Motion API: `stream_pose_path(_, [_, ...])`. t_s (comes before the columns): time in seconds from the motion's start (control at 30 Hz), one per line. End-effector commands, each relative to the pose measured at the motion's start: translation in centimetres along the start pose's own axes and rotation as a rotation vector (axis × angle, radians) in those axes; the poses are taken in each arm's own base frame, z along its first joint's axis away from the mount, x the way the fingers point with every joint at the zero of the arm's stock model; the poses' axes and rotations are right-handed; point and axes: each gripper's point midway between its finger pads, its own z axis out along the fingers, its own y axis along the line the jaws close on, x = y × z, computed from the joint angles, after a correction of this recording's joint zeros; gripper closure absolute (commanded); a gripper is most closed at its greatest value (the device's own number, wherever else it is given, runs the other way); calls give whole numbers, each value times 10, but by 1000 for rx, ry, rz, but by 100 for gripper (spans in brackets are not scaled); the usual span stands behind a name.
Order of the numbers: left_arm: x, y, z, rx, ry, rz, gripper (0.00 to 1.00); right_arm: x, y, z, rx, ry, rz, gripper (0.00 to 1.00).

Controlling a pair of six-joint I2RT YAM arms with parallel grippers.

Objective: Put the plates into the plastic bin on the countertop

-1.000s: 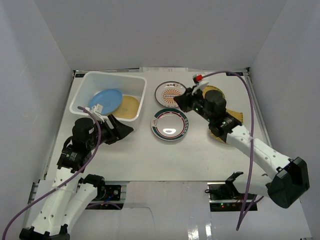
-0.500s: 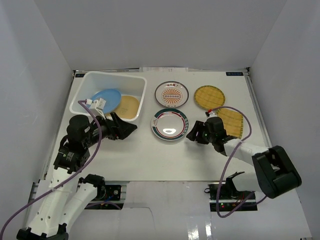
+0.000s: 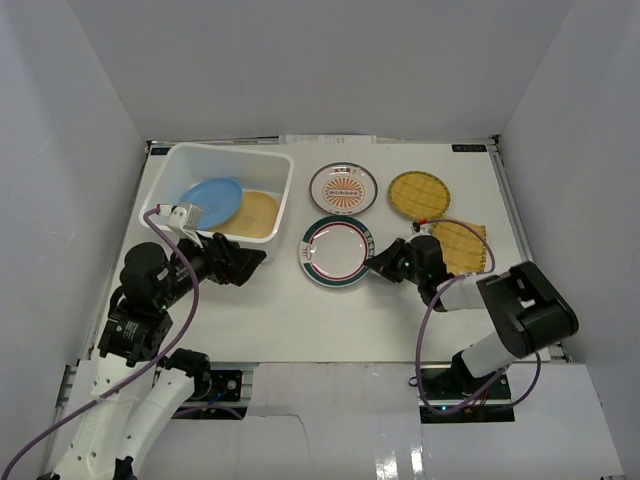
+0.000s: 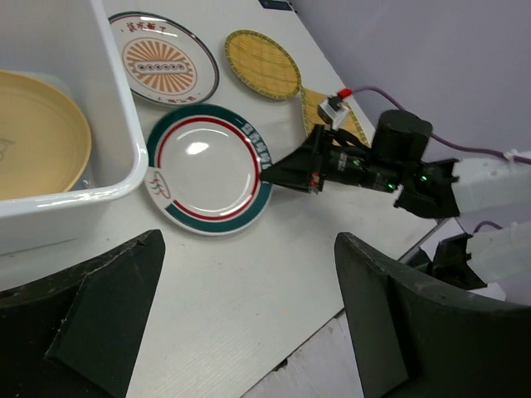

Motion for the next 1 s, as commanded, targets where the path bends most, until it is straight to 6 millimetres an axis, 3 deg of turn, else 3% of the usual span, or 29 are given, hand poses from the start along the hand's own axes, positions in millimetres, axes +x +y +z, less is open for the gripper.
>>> stream_pose_path(0.0, [-22,4,-4,-57,-72,49,5,-13,12,-26,-30,-90,-10,92])
stream_pose_path(0.03, [-27,5,-5,-70,-87,45,5,-6,6,-37,-14,-82,-19,92])
stream_pose_path(0.07, [-32,9,-5,-99,-105,42,5,-20,31,-55,-81,-141,-52,92])
stream_pose_path(0.13, [-43,5,-6,-97,-137,38,4,-32,44,-75,-62,-173,-125,92])
stream_pose_path(0.2, [-51,-3,-8,-73,-166,26,3,-70,101,-112,-153,-283,-207,92])
stream_pose_path(0.23, [-53,-6,-9,-62,-172,22,3,-66,99,-116,-143,-271,-218,92])
stream_pose_path(0.27, [-57,-9,-10,-55,-185,13,2,-90,138,-133,-211,-328,-245,92])
stream_pose_path(0.33, [-69,-17,-15,-41,-219,17,2,-99,176,-144,-304,-320,-259,92])
stream_pose_path(0.37, [-75,-21,-17,-33,-233,19,2,-108,204,-146,-372,-310,-270,92])
stream_pose_path(0.43, [-93,-35,-25,-5,-276,36,2,-113,239,-141,-441,-297,-288,92])
stream_pose_path(0.47, [-100,-41,-29,7,-293,44,2,-125,265,-126,-453,-289,-306,92])
stream_pose_path(0.5, [-107,-46,-33,16,-311,52,2,-127,279,-116,-459,-280,-319,92])
stream_pose_path(0.53, [-118,-53,-40,27,-345,64,2,-118,299,-106,-485,-254,-356,92])
stream_pose_path(0.57, [-124,-56,-43,30,-362,70,2,-111,294,-65,-428,-193,-354,92])
stream_pose_path(0.6, [-127,-57,-46,28,-371,80,2,-124,331,-65,-479,-223,-374,92])
stream_pose_path(0.63, [-131,-57,-49,17,-391,87,2,-115,346,-53,-489,-200,-387,92])
stream_pose_path(0.67, [-134,-57,-51,11,-403,92,2,-109,335,-11,-426,-167,-389,92])
stream_pose_path(0.7, [-134,-55,-52,-1,-407,101,2,-117,361,-10,-456,-183,-394,92])
stream_pose_path(0.73, [-134,-53,-53,-11,-415,105,2,-110,370,1,-462,-164,-396,92])
stream_pose_path(0.77, [-131,-46,-51,-36,-416,106,2,-101,358,37,-403,-141,-394,92])
stream_pose_path(0.8, [-128,-41,-49,-52,-413,114,2,-98,378,40,-416,-148,-401,92])
stream_pose_path(0.83, [-126,-36,-47,-72,-416,115,2,-85,366,70,-379,-116,-401,92])
stream_pose_path(0.87, [-115,-18,-44,-128,-421,102,2,-79,367,81,-379,-99,-391,92])
stream_pose_path(0.9, [-116,-13,-45,-142,-456,103,2,-72,381,84,-397,-88,-391,92])
stream_pose_path(0.93, [-112,-6,-45,-163,-471,102,2,-58,368,107,-362,-58,-391,92])
stream_pose_path(0.97, [-104,8,-46,-214,-490,91,2,-53,367,115,-350,-56,-387,92])
